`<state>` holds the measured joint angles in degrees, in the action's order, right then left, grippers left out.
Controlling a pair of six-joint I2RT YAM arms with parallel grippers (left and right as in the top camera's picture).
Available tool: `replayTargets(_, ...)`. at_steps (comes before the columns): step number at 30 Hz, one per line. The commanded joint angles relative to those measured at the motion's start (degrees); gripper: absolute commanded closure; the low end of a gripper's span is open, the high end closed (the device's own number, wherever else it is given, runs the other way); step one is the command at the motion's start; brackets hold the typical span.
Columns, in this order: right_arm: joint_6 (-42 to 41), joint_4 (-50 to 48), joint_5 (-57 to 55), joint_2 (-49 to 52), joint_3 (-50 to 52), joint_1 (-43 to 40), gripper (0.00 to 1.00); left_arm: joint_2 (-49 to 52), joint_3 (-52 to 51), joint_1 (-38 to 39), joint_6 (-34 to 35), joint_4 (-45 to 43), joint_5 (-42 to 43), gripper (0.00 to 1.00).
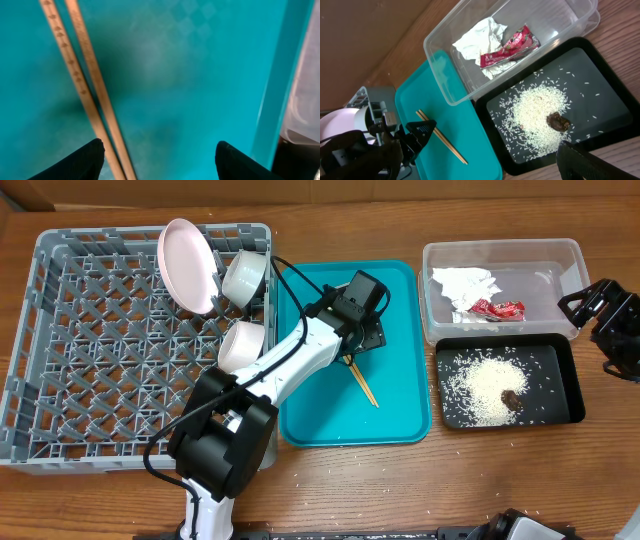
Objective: Sort waste into correct bins and load items into the dishwasher
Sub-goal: 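Move the left gripper to the wooden chopsticks and grasp them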
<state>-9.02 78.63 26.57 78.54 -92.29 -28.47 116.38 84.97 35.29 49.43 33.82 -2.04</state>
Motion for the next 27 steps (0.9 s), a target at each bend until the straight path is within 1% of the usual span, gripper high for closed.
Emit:
replayTargets(1, -0.1, -0.3, -0.4, 0.0, -0.9, -0.2, 0.00, 0.5, -0.5, 0.4, 1.1, -0.2, -3.7, 0.29)
replayTargets(5, -0.1, -0.3, -0.4, 0.0, -0.9, -0.2, 0.00, 0.5, -0.7, 0.4, 3.6, -0.1, -4.6, 0.29)
replayTargets(12, -0.1, -0.3, -0.4, 0.0, -0.9, -0.2, 0.00, 0.6, -2.4, 0.4, 4.7, -1.6, -5.1, 0.29)
replayTargets(27, -0.1, -0.3, -0.4, 0.0, -0.9, -0.2, 0.00, 6.1, -2.5, 0.4, 4.6, -5.3, -4.1, 0.28)
